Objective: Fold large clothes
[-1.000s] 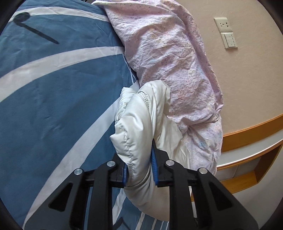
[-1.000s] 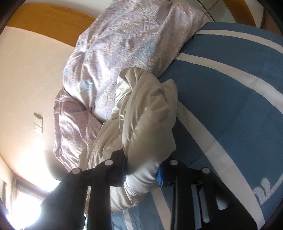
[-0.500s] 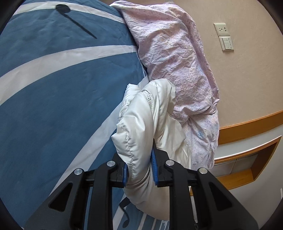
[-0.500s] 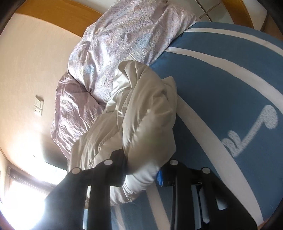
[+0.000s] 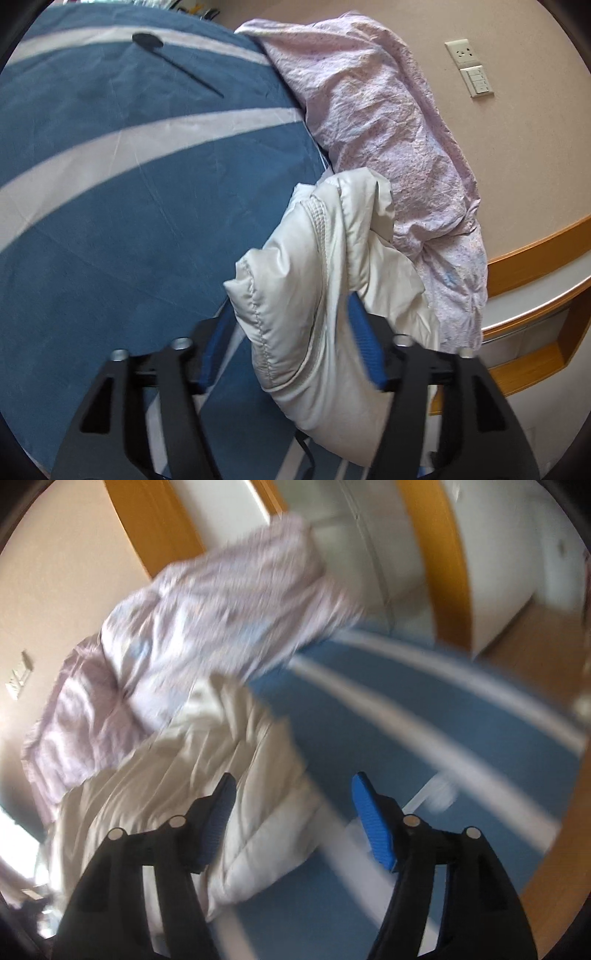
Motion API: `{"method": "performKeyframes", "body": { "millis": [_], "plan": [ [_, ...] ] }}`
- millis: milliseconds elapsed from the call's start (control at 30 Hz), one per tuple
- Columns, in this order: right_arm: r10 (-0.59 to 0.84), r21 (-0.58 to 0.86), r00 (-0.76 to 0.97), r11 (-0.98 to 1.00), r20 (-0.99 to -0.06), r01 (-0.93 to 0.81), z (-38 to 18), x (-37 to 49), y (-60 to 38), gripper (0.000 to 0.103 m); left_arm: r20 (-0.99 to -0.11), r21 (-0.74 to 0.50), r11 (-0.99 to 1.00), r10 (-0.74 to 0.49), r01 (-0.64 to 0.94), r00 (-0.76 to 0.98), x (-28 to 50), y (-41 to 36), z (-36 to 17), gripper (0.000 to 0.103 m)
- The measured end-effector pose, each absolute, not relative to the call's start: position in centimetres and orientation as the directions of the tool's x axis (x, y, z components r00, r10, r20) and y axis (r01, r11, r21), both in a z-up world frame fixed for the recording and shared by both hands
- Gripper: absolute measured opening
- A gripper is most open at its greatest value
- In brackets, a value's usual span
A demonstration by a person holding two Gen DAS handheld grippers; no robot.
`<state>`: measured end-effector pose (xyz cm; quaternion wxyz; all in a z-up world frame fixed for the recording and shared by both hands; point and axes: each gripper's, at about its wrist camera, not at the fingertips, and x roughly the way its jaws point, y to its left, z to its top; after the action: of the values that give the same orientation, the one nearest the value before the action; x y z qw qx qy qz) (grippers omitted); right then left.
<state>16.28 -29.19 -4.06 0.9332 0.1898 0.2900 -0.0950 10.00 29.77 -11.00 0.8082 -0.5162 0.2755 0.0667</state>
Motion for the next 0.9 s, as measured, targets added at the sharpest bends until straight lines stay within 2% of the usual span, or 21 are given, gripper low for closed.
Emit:
{"method": "performKeyframes", "body": {
  "millis": [200,300,467,667,900],
  "plan": [
    [0.021,0.174,0.838,0.981,-0.546,0.09,-1.3,18.1,-23.6,0.066,-0.535,-0.767,0.498,-0.147,-0.405,0.832,10.4,29.4,-10.8,0.077],
    [0.111,0.087,0.812,0.993,-0.573,-0.075,-1.0,20.0,-18.5,0.067,-0.549,-0.757,0.501,-0.14,-0.42,0.824,10.6,29.3,-11.1,0.082],
    [0.192,0.015,0.774,0.973,-0.604,-0.23,-1.5,21.6,-11.7,0.067,-0.55,-0.743,0.522,-0.12,-0.418,0.827,10.7,28.6,-10.9,0.082],
    [0.194,-0.073,0.751,0.949,-0.632,-0.307,-3.0,21.6,-7.1,0.067,-0.559,-0.71,0.575,-0.109,-0.407,0.822,11.3,27.7,-10.1,0.085],
    [0.15,-0.123,0.733,0.945,-0.664,-0.304,-4.9,22.9,-5.6,0.067,-0.568,-0.722,0.56,-0.142,-0.407,0.811,12.2,27.8,-10.5,0.085]
  ]
}}
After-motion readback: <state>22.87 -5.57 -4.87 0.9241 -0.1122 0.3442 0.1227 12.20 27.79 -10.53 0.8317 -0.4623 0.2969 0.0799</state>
